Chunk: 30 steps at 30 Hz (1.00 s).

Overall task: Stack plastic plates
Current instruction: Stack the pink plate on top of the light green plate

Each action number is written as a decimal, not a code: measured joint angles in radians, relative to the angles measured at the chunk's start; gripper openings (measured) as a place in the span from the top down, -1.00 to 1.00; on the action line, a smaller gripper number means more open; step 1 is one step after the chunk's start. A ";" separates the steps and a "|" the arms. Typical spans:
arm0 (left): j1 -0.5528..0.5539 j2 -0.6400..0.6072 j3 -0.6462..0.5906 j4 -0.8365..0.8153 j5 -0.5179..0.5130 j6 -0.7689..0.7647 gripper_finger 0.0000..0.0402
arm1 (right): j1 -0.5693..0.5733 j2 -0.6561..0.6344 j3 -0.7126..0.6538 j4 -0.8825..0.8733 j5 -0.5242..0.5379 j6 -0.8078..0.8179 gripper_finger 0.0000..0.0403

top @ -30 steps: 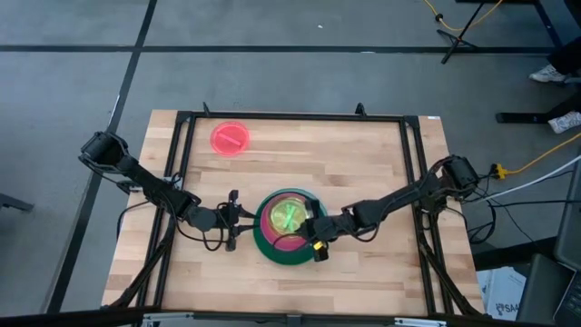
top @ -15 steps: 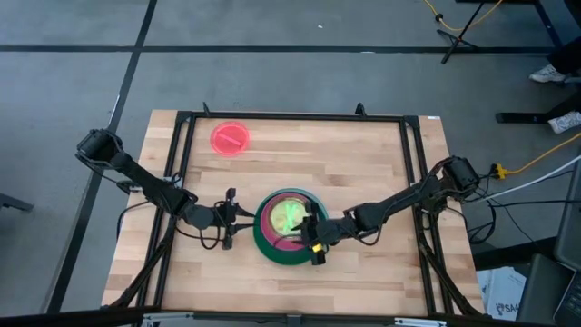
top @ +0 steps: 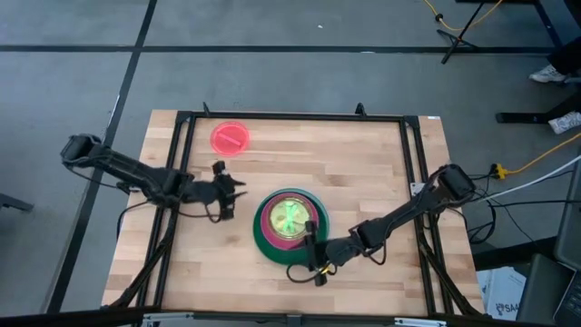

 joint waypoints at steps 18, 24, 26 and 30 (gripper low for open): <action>0.643 0.232 0.000 -0.031 0.198 0.214 0.43 | -0.001 0.038 -0.009 0.038 -0.014 -0.006 0.21; 0.775 0.360 0.057 -0.035 0.226 0.281 0.43 | -0.001 0.038 -0.008 0.036 -0.014 -0.006 0.21; 0.799 0.405 0.096 -0.061 0.228 0.304 0.43 | -0.001 0.038 -0.008 0.023 -0.014 -0.005 0.21; 0.827 0.477 0.150 -0.091 0.262 0.364 0.43 | -0.001 0.038 -0.008 0.018 -0.014 -0.004 0.21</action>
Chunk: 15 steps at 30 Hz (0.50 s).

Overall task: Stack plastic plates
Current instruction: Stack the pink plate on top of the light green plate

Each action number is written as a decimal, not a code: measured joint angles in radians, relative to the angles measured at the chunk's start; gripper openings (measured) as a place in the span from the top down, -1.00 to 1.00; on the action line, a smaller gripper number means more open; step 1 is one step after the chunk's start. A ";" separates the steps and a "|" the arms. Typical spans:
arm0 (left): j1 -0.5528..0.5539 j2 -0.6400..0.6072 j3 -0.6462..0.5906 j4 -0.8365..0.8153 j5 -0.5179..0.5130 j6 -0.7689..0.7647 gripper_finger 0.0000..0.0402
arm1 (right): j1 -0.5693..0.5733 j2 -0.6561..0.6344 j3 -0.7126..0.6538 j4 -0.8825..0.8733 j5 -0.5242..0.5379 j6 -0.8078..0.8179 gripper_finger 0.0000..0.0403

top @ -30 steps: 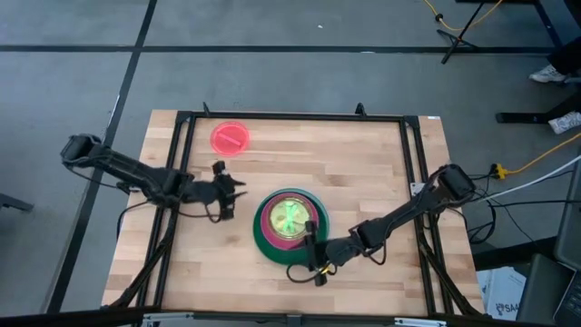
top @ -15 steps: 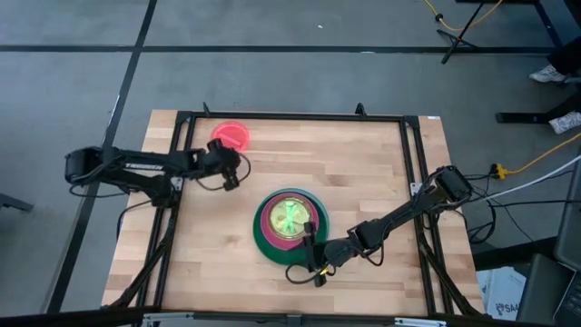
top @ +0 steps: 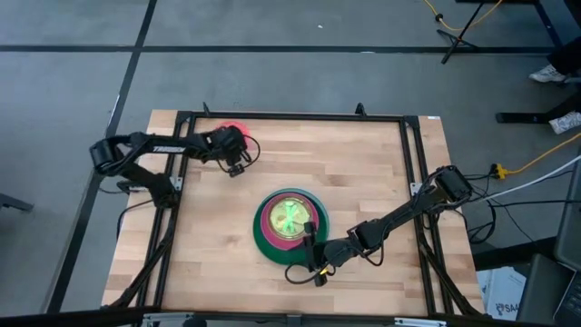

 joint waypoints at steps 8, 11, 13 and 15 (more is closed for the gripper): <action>0.019 0.109 0.036 0.006 -0.058 0.108 0.43 | 0.000 0.000 0.000 -0.016 0.000 0.001 0.21; 0.038 0.140 0.040 0.016 -0.047 0.124 0.43 | 0.000 0.000 0.000 -0.019 0.000 0.004 0.21; 0.049 0.153 0.041 0.015 -0.044 0.130 0.43 | 0.000 0.000 0.000 -0.021 0.001 0.004 0.21; 0.053 0.156 0.041 0.017 -0.044 0.133 0.48 | 0.000 0.000 0.000 -0.025 0.004 0.005 0.21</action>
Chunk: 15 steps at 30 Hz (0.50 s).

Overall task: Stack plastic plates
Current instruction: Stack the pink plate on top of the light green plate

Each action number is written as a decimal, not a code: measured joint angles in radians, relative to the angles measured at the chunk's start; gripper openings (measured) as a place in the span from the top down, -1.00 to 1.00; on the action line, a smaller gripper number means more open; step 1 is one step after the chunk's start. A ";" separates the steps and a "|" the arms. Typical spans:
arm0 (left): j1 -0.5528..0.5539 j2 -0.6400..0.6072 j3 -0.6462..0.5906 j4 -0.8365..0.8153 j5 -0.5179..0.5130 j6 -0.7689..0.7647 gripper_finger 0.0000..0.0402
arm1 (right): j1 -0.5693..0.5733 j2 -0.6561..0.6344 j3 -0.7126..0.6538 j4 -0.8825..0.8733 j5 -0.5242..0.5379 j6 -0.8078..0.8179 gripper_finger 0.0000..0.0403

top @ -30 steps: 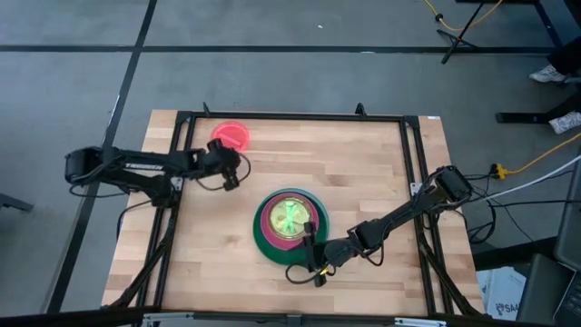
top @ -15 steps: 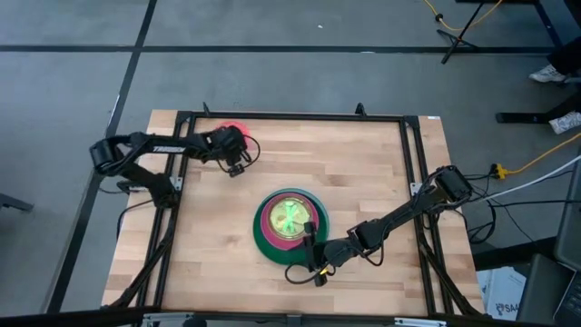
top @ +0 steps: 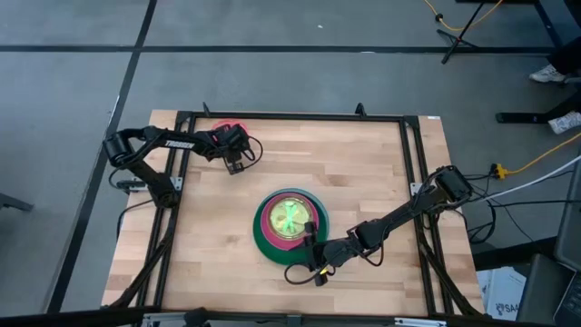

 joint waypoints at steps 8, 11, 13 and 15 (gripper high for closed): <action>-0.016 0.002 -0.003 0.007 -0.008 -0.001 0.96 | 0.000 0.000 0.000 0.001 0.006 0.001 0.21; -0.055 -0.031 -0.002 -0.038 -0.022 -0.014 0.96 | 0.000 0.000 0.000 0.002 0.028 0.001 0.21; -0.099 -0.064 0.013 -0.082 -0.028 -0.041 0.98 | 0.000 0.000 0.000 0.010 0.046 0.001 0.21; -0.148 -0.117 0.034 -0.118 -0.027 -0.060 0.99 | 0.000 0.000 0.000 0.024 0.053 0.001 0.21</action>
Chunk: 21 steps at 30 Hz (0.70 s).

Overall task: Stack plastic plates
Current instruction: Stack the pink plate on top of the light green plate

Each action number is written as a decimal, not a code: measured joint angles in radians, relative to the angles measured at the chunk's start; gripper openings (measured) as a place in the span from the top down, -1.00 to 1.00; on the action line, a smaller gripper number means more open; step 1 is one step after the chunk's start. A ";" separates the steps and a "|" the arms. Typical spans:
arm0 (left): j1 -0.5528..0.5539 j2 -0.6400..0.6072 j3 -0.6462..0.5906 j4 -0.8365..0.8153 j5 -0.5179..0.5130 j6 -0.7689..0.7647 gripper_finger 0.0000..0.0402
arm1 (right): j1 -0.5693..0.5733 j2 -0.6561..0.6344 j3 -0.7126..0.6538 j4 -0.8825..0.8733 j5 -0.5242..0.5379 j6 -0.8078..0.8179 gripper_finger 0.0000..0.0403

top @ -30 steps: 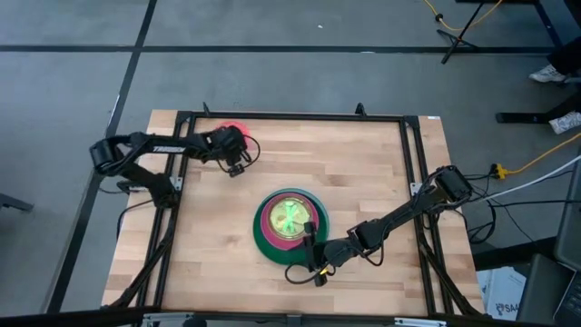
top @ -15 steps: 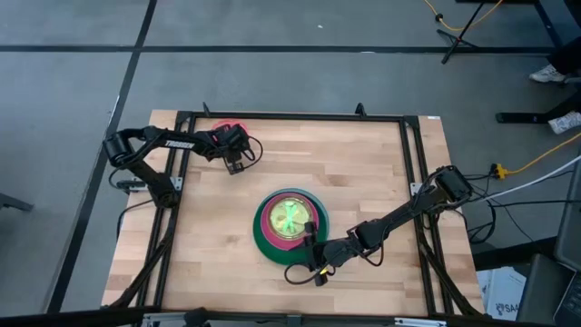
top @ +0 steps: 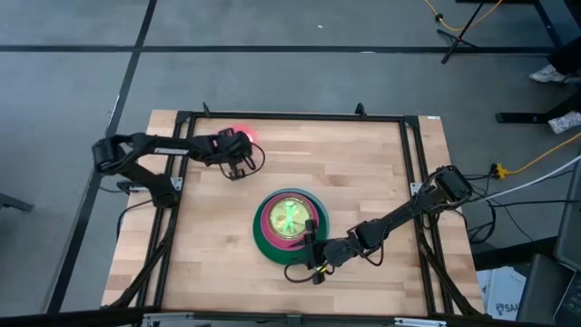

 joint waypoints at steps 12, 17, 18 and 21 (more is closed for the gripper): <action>-0.391 -0.179 0.120 -0.097 0.104 -0.087 0.98 | 0.076 -0.085 0.000 -0.032 0.152 -0.029 0.21; -0.558 -0.169 0.133 0.014 0.143 -0.103 0.98 | 0.130 -0.132 0.001 -0.073 0.260 -0.057 0.21; -0.590 -0.163 0.133 0.042 0.148 -0.105 0.98 | 0.139 -0.137 0.000 -0.074 0.278 -0.062 0.21; -0.671 -0.151 0.133 0.109 0.148 -0.131 0.98 | 0.164 -0.160 0.000 -0.092 0.335 -0.074 0.21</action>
